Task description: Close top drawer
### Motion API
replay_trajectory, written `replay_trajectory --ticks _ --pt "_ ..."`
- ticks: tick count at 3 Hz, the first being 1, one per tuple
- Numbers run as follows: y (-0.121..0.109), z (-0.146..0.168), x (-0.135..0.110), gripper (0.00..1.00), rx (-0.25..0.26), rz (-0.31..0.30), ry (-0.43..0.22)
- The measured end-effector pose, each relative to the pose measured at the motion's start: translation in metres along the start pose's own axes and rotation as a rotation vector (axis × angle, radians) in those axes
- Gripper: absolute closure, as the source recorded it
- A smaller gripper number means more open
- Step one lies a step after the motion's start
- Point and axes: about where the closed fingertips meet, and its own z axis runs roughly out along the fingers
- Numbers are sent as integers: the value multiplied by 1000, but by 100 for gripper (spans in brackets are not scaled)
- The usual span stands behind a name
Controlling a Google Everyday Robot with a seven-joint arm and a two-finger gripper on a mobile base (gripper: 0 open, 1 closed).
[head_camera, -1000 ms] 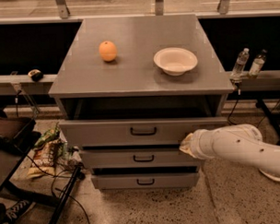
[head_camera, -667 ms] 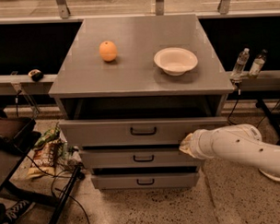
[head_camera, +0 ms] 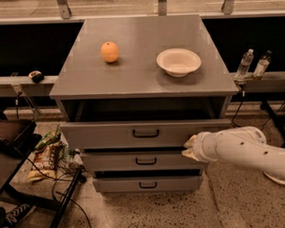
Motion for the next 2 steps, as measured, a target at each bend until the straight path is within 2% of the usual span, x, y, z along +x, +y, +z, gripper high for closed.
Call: replay_trajectory --ticks 1,2 --pt "0 0 0 4 0 0 0" --pt "0 0 0 0 0 0 0"
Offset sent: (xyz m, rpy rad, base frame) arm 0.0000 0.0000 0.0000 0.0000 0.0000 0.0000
